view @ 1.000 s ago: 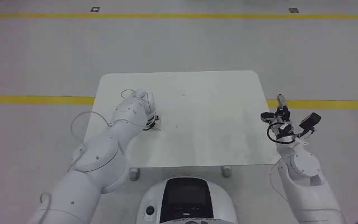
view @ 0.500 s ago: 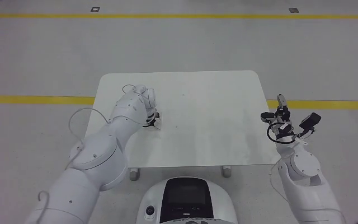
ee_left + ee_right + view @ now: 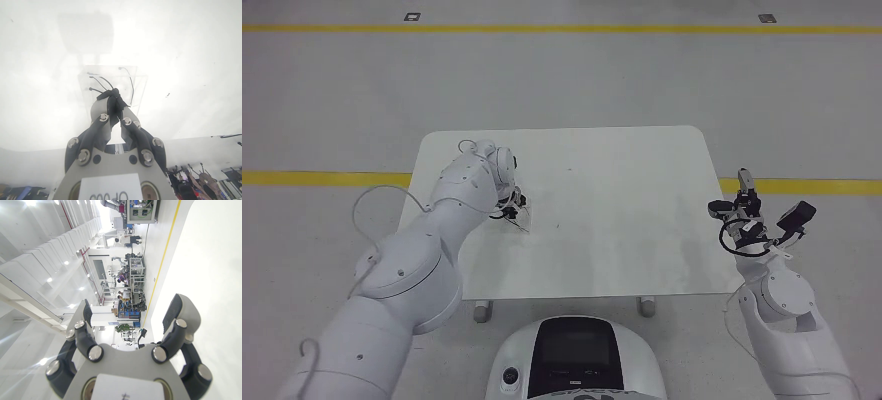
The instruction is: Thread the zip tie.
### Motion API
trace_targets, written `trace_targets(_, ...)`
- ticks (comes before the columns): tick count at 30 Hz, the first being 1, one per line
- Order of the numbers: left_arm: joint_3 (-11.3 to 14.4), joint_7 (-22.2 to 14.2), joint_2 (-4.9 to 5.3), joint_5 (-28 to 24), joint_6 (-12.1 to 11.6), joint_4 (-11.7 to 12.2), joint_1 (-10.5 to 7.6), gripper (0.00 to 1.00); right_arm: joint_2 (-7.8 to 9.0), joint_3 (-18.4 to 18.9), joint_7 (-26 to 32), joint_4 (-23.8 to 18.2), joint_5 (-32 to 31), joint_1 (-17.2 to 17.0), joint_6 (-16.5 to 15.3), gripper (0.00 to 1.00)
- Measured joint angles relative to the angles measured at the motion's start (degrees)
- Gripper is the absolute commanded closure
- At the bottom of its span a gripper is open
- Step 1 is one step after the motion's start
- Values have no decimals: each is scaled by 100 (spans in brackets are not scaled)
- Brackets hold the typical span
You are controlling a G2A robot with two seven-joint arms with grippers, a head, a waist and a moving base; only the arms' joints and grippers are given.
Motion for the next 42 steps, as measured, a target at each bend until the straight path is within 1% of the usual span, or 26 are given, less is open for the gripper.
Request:
trace_targets(2, -6, -50, 37, 2, -70, -45, -14, 100, 0, 0, 0, 0, 0, 0, 0, 0)
trace_targets(7, -25, -91, 123, 4, -131, -230, -14, 100, 0, 0, 0, 0, 0, 0, 0, 0)
trace_targets(11, -44, -68, 213, 23, -118, -417, -20, 100, 0, 0, 0, 0, 0, 0, 0, 0)
trace_targets(16, -108, 92, 374, 24, -70, -758, -17, 100, 0, 0, 0, 0, 0, 0, 0, 0)
trace_targets(18, -145, 214, 463, 36, -115, -947, -16, 100, 0, 0, 0, 0, 0, 0, 0, 0)
trace_targets(20, -183, 445, 547, 56, -250, -1149, -6, 100, 0, 0, 0, 0, 0, 0, 0, 0)
trace_targets(21, -186, 494, 556, 60, -270, -1173, -4, 100, 0, 0, 0, 0, 0, 0, 0, 0)
trace_targets(26, -184, 446, 553, 61, -252, -1156, -3, 100, 0, 0, 0, 0, 0, 0, 0, 0)
trace_targets(28, -201, 492, 558, 34, -302, -1160, 29, 100, 0, 0, 0, 0, 0, 0, 0, 0)
trace_targets(29, -235, 523, 571, -7, -379, -1135, 21, 100, 0, 0, 0, 0, 0, 0, 0, 0)
trace_targets(32, -355, 465, 616, -160, -650, -1023, -117, 100, 0, 0, 0, 0, 0, 0, 0, 0)
trace_targets(34, -434, 418, 660, -239, -896, -910, -237, 100, 0, 0, 0, 0, 0, 0, 0, 0)
trace_targets(36, -517, 329, 708, -346, -1200, -799, -339, 100, 0, 0, 0, 0, 0, 0, 0, 0)
trace_targets(37, -559, 271, 733, -410, -1373, -746, -378, 100, 0, 0, 0, 0, 0, 0, 0, 0)
trace_targets(38, -625, 179, 769, -522, -1618, -654, -428, 100, 0, 0, 0, 0, 0, 0, 0, 0)
trace_targets(40, -717, 27, 826, -685, -2010, -517, -485, 100, 0, 0, 0, 0, 0, 0, 0, 0)
trace_targets(41, -781, -80, 864, -806, -2280, -422, -511, 100, 0, 0, 0, 0, 0, 0, 0, 0)
trace_targets(42, -827, -176, 894, -899, -2489, -359, -523, 100, 0, 0, 0, 0, 0, 0, 0, 0)
